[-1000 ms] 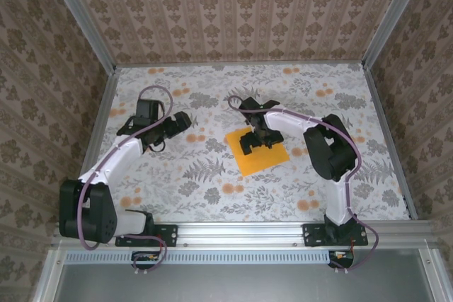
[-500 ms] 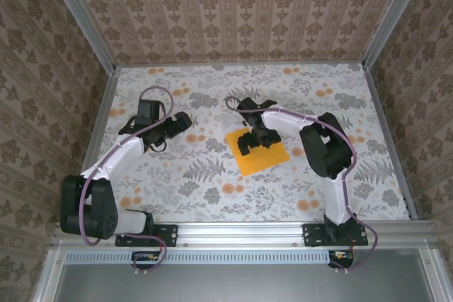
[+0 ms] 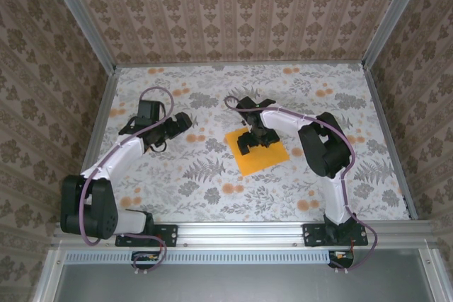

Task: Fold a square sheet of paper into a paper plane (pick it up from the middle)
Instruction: Fold the square sheet of paper in half at the center of the table.

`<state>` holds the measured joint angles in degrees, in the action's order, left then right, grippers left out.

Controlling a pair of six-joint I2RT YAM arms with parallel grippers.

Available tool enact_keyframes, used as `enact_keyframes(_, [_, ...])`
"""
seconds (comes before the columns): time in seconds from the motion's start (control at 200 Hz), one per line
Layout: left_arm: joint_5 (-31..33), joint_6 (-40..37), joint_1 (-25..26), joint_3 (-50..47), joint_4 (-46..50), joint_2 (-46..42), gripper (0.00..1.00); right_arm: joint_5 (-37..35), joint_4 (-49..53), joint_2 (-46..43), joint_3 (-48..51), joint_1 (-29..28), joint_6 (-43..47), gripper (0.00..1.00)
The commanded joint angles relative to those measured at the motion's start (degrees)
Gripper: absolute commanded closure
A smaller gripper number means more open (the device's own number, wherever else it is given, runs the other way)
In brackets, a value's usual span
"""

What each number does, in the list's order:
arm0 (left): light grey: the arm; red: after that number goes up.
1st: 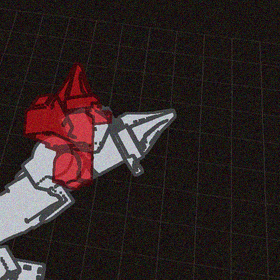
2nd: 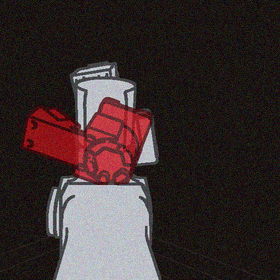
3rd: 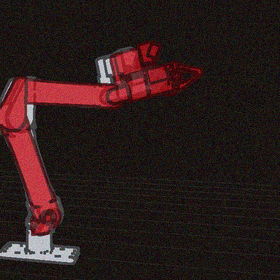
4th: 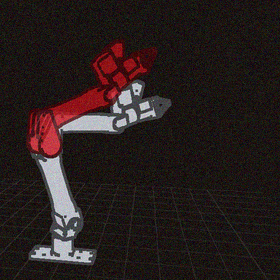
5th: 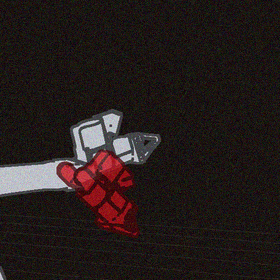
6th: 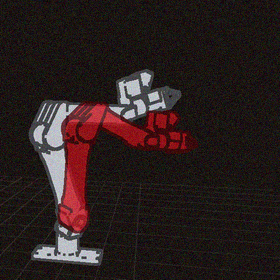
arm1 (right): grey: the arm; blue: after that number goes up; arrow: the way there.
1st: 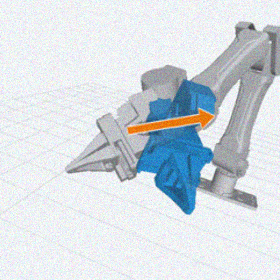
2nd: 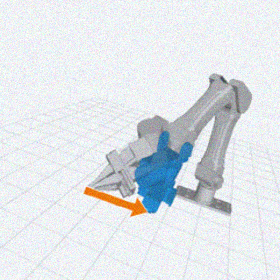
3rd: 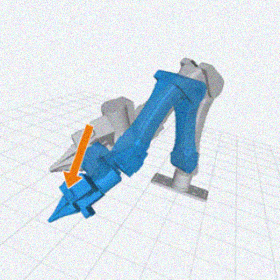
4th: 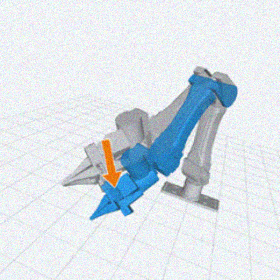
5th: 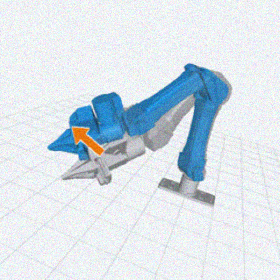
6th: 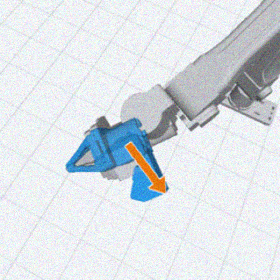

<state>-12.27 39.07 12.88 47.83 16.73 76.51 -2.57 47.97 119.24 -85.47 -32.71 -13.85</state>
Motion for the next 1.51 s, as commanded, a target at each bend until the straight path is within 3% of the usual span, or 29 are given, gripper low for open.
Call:
enact_keyframes(0.0, [-1.04,0.37,0.21,-0.57,-0.03,-0.24,0.0,-0.79,1.21,5.26,2.28,0.63,-1.08,0.06])
enact_keyframes(0.33, [-1.67,0.52,0.21,-1.32,-0.4,-0.72,0.0,-0.36,0.34,2.4,2.78,0.72,-2.17,0.15])
enact_keyframes(0.455, [-2.39,0.92,0.21,-2.28,-1.06,-1.17,0.01,2.43,-1.58,-1.03,4.13,0.72,-3.85,0.32])
enact_keyframes(0.535, [-3.09,1.77,0.28,-3.19,-1.7,-1.47,0.02,9.54,-5.78,-5.12,6.83,0.72,-5.76,0.42])
enact_keyframes(0.65, [-5.46,3.9,0.36,-3.52,-3.36,-1.22,0.04,23.92,-16.64,-12.57,12.23,0.76,-11.31,0.46])
enact_keyframes(0.78, [-6.2,4.6,2.47,-1.92,-4.24,-0.45,0.05,34.87,-29.83,-18.23,17.37,0.72,-19.6,0.49])
enact_keyframes(0.945, [-8.75,6.09,5.51,-2.88,-8.08,0.0,0.05,40.18,-39.34,-20.11,22.68,0.8,-26.19,0.59])
enact_keyframes(1.145, [-12.38,8.64,7.96,-6.72,-14.97,-0.28,0.08,34.22,-41.47,-18.47,27.72,0.83,-28.08,0.55])
enact_keyframes(1.415, [-10.96,10.15,10.27,-8.72,-17.08,0.81,0.14,21.77,-33.6,-17.93,28.26,0.89,-21.45,0.33])
enact_keyframes(1.5, [-10.78,9.94,10.9,-8.7,-17.59,1.17,0.14,21.16,-31.1,-18.4,27.46,1.09,-19.17,0.26])
